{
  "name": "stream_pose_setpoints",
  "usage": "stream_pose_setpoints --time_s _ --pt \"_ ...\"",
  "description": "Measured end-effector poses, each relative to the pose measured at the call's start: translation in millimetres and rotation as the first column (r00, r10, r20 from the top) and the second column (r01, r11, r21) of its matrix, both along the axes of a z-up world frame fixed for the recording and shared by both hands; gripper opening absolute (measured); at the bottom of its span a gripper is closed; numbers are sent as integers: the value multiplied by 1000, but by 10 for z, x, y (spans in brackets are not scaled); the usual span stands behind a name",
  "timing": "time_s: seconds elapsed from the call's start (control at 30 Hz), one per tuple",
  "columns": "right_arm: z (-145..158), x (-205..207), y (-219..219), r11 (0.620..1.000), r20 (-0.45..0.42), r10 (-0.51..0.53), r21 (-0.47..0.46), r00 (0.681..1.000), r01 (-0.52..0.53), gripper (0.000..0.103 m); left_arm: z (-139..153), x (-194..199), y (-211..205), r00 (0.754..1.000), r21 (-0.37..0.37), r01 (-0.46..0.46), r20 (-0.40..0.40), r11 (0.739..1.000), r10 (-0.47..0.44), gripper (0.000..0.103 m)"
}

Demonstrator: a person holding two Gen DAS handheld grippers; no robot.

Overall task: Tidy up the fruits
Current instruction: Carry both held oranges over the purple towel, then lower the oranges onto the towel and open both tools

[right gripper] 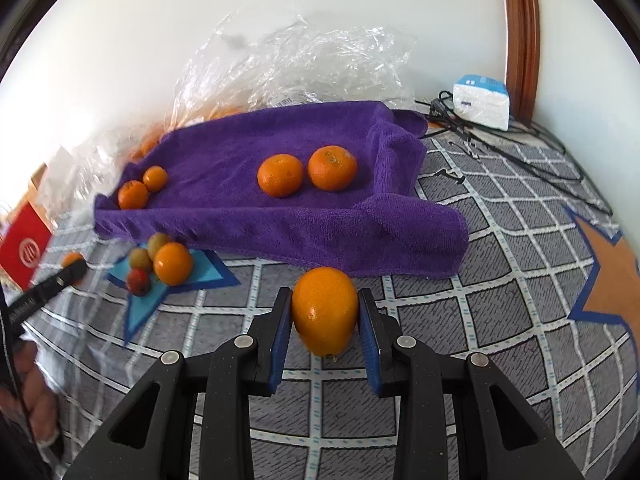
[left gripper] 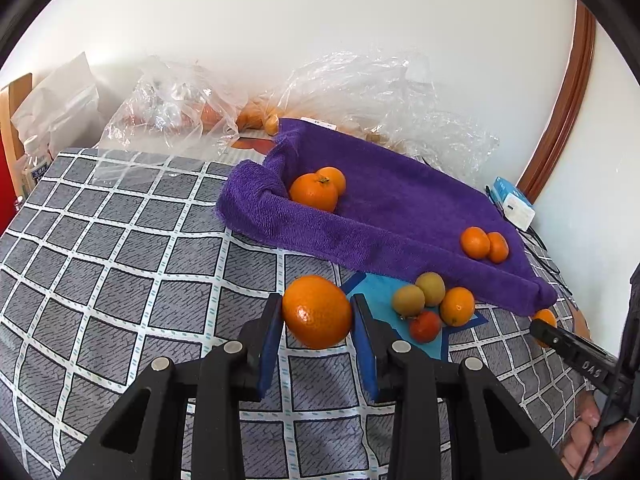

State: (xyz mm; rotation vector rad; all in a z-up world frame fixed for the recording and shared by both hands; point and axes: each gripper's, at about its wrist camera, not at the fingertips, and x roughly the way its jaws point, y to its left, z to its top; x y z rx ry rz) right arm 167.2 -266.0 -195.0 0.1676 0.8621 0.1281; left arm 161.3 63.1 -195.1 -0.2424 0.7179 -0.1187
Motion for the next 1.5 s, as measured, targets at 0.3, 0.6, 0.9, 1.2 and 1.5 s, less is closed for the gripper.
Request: stream_pose_setpoints --time_s 0.3,0.6,0.9,1.2,1.5 --pt "497 54 48 996 94 -8 -91 996 16 32 145 -46 150 998 -34 -47 33 998 48 32" --pt "685 420 63 994 109 -16 -106 994 27 32 654 170 232 994 -7 -62 94 998 63 32" --pt "363 947 119 995 -2 5 -103 1000 -6 32 670 548 44 998 -2 -34 60 999 34 32" --pt "99 1051 170 996 -55 28 -87 998 -33 32 480 898 -266 1000 12 19 -9 1000 -19 32" --pt "28 1088 142 995 -75 27 -93 997 -34 32 323 1087 -526 996 39 59 -74 997 -56 32"
